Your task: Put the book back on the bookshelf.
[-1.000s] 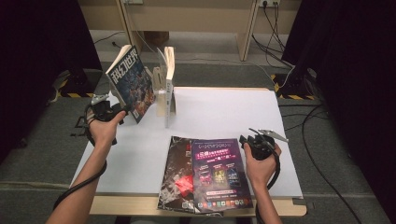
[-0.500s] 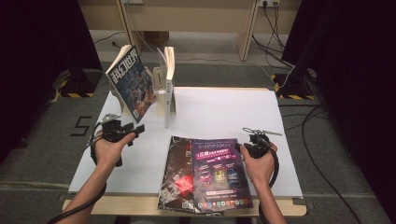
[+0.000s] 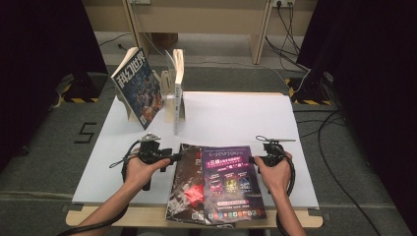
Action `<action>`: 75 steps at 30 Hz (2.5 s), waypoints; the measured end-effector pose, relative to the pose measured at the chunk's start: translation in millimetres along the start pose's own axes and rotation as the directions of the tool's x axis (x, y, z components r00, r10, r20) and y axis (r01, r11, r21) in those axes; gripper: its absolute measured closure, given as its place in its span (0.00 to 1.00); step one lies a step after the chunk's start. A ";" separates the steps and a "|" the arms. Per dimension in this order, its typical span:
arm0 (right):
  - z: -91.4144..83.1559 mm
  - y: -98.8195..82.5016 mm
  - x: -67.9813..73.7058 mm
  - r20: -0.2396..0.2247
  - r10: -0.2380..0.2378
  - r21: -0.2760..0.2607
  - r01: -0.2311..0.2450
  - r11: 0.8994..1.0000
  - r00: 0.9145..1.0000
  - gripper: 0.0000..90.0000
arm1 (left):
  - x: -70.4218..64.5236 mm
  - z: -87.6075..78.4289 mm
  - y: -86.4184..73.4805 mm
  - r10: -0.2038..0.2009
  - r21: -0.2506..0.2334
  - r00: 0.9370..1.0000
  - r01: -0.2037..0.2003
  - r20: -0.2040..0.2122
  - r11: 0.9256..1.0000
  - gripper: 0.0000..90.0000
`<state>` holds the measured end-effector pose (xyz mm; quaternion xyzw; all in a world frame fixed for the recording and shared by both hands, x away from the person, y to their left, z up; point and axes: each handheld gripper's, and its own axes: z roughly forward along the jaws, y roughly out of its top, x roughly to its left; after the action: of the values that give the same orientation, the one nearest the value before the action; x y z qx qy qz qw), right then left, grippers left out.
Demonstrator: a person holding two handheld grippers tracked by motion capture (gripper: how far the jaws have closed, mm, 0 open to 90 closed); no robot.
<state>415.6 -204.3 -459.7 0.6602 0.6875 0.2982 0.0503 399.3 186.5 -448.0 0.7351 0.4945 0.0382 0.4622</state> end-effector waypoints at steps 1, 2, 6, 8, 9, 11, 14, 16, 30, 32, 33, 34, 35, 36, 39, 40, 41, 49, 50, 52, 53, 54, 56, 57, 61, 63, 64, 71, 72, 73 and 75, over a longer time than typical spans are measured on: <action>0.6 0.2 -0.8 -0.009 -0.016 -0.003 0.016 1.000 1.000 0.60 | -1.9 3.7 -0.4 0.016 0.007 1.000 -0.016 -0.006 1.000 0.49; 1.1 0.4 0.3 -0.008 -0.011 0.002 0.011 1.000 1.000 0.60 | -3.2 6.3 -0.6 0.036 0.017 0.999 -0.036 -0.014 0.999 0.49; 3.3 1.5 0.8 -0.008 -0.012 0.016 0.012 1.000 1.000 0.59 | -8.2 18.5 -1.2 0.040 0.044 0.999 -0.040 -0.007 0.998 0.49; 5.0 2.2 0.3 -0.010 -0.005 0.025 0.005 1.000 1.000 0.59 | -10.1 22.7 -1.1 0.046 0.058 0.999 -0.046 -0.005 0.997 0.49; 5.7 2.2 0.0 -0.005 -0.010 0.023 0.010 1.000 1.000 0.59 | -12.5 26.6 -1.6 0.038 0.070 0.999 -0.038 0.000 0.997 0.49; 6.7 2.2 0.0 -0.014 -0.012 0.032 0.012 0.999 1.000 0.59 | -15.1 30.7 -2.2 0.046 0.085 0.999 -0.047 0.009 0.995 0.49; 8.0 1.8 1.2 -0.012 -0.003 0.036 0.004 0.999 1.000 0.58 | -20.7 37.1 -3.4 0.053 0.104 0.998 -0.055 0.022 0.993 0.49; 8.2 1.9 0.6 -0.010 -0.009 0.035 0.010 0.999 1.000 0.58 | -25.0 41.6 -4.0 0.051 0.118 0.998 -0.055 0.035 0.992 0.49; 9.4 1.2 3.1 -0.030 -0.019 0.039 0.021 0.999 0.999 0.58 | -39.2 64.9 -14.7 0.005 0.184 0.999 -0.012 0.042 0.983 0.52; 9.3 0.4 3.7 -0.037 -0.017 0.044 0.019 0.999 0.999 0.59 | -40.0 65.7 -14.5 0.009 0.185 0.999 -0.017 0.044 0.983 0.52; 9.2 -0.1 4.7 -0.038 -0.016 0.048 0.018 0.999 0.999 0.59 | -40.9 66.2 -14.5 0.011 0.184 0.999 -0.018 0.042 0.983 0.52; 9.2 -0.4 5.2 -0.049 -0.015 0.056 0.018 0.998 0.999 0.59 | -41.6 66.3 -14.5 0.015 0.189 0.999 -0.023 0.045 0.982 0.52; 9.5 -1.2 6.4 -0.045 -0.017 0.049 0.020 0.999 0.999 0.59 | -41.9 66.7 -14.7 0.014 0.189 0.999 -0.023 0.049 0.982 0.53; 9.2 -1.7 7.0 -0.039 -0.025 0.052 0.027 0.998 0.999 0.59 | -42.9 67.3 -15.0 0.017 0.189 0.999 -0.026 0.047 0.982 0.53; 9.5 -3.2 8.2 -0.030 -0.023 0.042 0.024 0.999 0.999 0.59 | -47.6 69.8 -16.5 0.018 0.188 0.998 -0.028 0.058 0.982 0.55; 9.6 -3.4 8.6 -0.029 -0.014 0.040 0.016 0.999 0.999 0.61 | -49.9 70.8 -17.3 0.021 0.190 0.998 -0.031 0.057 0.981 0.56; 9.4 -3.5 9.3 -0.032 0.006 0.043 -0.005 0.999 0.999 0.62 | -51.4 70.8 -17.5 0.025 0.188 0.999 -0.033 0.045 0.982 0.56; 9.4 -7.6 14.6 -0.005 0.000 0.033 0.001 0.999 1.000 0.64 | -48.1 71.0 -13.7 0.012 0.159 1.000 -0.012 -0.001 0.987 0.65; 9.5 -8.8 16.0 -0.002 -0.004 0.027 0.004 1.000 1.000 0.64 | -46.6 71.1 -13.0 0.014 0.162 1.000 -0.013 -0.002 0.987 0.66; 9.7 -10.2 19.2 0.005 -0.009 0.030 0.009 1.000 1.000 0.64 | -44.0 71.0 -11.5 0.012 0.159 1.000 -0.010 -0.012 0.987 0.66; 9.6 -10.7 20.9 0.005 -0.009 0.035 0.009 0.999 1.000 0.65 | -42.2 70.7 -10.5 0.007 0.157 1.000 -0.004 -0.018 0.988 0.66; 10.1 -11.1 22.4 0.006 -0.016 0.039 0.015 0.999 1.000 0.66 | -39.4 70.1 -8.9 -0.001 0.155 1.000 0.005 -0.023 0.988 0.66; 10.6 -11.4 27.0 -0.003 -0.004 0.055 0.004 0.998 1.000 0.66 | -34.3 69.5 -7.2 -0.022 0.146 0.999 0.026 -0.030 0.989 0.65; 10.6 -11.4 28.9 -0.011 0.012 0.062 -0.012 0.998 1.000 0.66 | -32.0 69.2 -7.0 -0.036 0.140 0.999 0.039 -0.027 0.989 0.65; 12.5 -12.0 30.0 -0.007 -0.019 0.052 0.019 0.998 1.000 0.66 | -31.9 65.9 -11.6 -0.049 0.126 0.998 0.053 -0.033 0.991 0.65; 13.3 -12.7 31.3 -0.006 -0.023 0.048 0.023 0.999 1.000 0.66 | -36.0 63.5 -17.2 -0.024 0.122 0.999 0.029 -0.045 0.992 0.65; 13.3 -13.0 31.4 -0.004 -0.027 0.046 0.027 0.999 1.000 0.66 | -36.9 62.5 -19.8 -0.023 0.118 0.999 0.028 -0.043 0.993 0.65; 13.6 -14.2 33.8 0.012 -0.013 0.038 0.013 0.999 1.000 0.66 | -37.4 60.5 -20.4 -0.092 0.106 0.995 0.095 -0.037 0.990 0.63; 13.4 -14.2 34.3 0.013 -0.006 0.039 0.005 0.999 1.000 0.66 | -37.9 59.9 -19.5 -0.085 0.102 0.996 0.089 -0.036 0.991 0.63; 13.5 -14.4 33.6 0.013 -0.009 0.037 0.009 0.999 1.000 0.66 | -38.4 59.2 -18.7 -0.084 0.091 0.996 0.086 -0.031 0.992 0.63; 13.7 -14.4 33.4 0.010 -0.004 0.036 0.004 0.999 1.000 0.66 | -37.7 56.5 -17.2 -0.121 0.069 0.993 0.121 -0.006 0.990 0.63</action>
<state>405.2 -167.6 -466.9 0.6611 0.6938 0.2825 0.0425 397.2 122.9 -477.4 0.7193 0.5396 -0.0063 0.4374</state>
